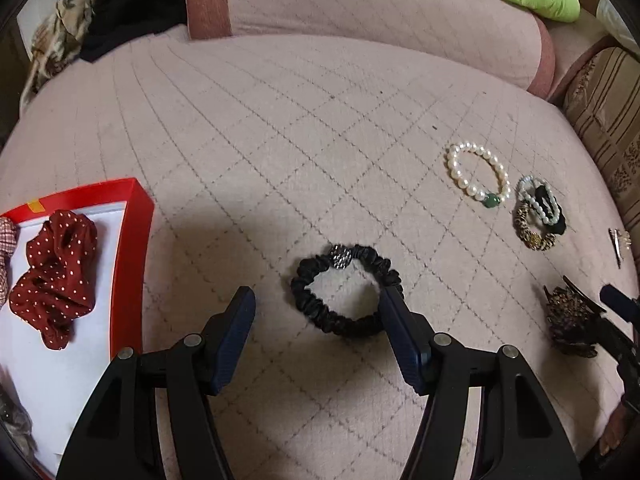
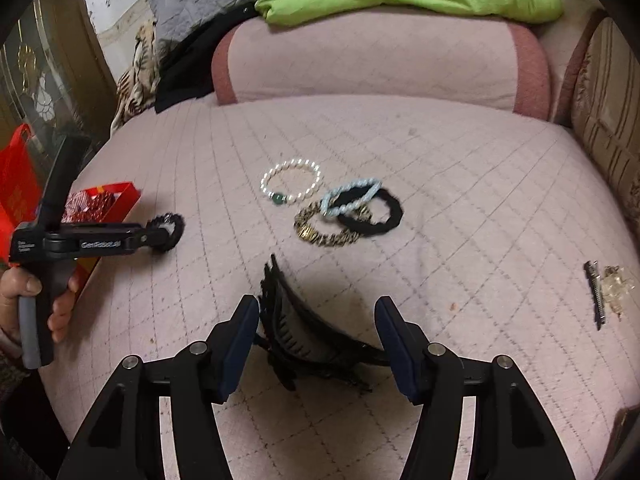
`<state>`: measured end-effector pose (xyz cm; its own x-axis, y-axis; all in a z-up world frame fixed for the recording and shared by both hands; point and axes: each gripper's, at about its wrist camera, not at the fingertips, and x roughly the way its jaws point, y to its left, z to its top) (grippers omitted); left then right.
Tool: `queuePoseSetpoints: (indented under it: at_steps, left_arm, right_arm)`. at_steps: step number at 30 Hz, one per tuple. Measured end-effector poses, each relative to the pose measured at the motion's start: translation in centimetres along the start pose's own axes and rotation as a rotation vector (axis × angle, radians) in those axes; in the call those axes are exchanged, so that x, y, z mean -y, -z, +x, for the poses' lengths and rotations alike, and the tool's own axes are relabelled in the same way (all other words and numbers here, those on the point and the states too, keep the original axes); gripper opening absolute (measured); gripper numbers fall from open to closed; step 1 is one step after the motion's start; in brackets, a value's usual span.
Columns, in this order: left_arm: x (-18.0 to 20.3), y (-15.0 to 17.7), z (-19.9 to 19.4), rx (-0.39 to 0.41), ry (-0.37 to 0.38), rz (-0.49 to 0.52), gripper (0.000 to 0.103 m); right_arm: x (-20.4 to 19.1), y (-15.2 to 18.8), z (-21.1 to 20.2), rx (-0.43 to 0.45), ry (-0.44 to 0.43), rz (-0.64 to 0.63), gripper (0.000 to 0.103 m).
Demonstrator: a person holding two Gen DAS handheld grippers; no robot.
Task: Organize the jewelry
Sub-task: 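Grasp the black beaded hair tie with the left tool, then carry the hair tie and claw clip to the box with both tools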
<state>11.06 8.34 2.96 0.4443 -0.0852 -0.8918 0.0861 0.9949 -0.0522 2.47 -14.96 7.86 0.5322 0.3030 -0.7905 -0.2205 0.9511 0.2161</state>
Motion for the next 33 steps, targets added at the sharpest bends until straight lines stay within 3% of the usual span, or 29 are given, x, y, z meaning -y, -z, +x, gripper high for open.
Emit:
queuePoseSetpoints:
  at_steps: [2,5,6,15,21,27,33]
  left_arm:
    - [0.4,0.0,0.0,-0.003,0.007,0.007,0.063]
    - [1.2,0.3,-0.5,-0.020,0.039,0.034,0.006]
    - [1.4,0.4,-0.8,-0.016,0.042,0.033,0.006]
    - [1.2,1.7,-6.9,0.095,0.072,0.033,0.006]
    - [-1.9,2.8,-12.0,0.166,0.103,-0.019,0.006]
    - [-7.9,3.5,-16.0,0.233,0.090,-0.121,0.006]
    - [-14.6,4.7,-16.0,0.246,0.075,-0.276,0.006]
  right_arm:
    - [0.0,0.1,0.3,-0.020,0.017,0.001,0.055]
    - [0.8,0.1,0.8,-0.047,0.021,0.059,0.015]
    - [1.1,0.0,1.0,-0.055,0.029,0.076,0.006]
    - [2.5,0.0,-0.2,-0.006,-0.073,0.223,0.005]
    - [2.6,0.5,-1.3,0.028,-0.153,0.312,0.005]
    - [0.0,0.2,-3.4,0.067,-0.167,0.296,0.005]
    - [-5.0,-1.3,-4.2,0.054,-0.231,0.257,0.005]
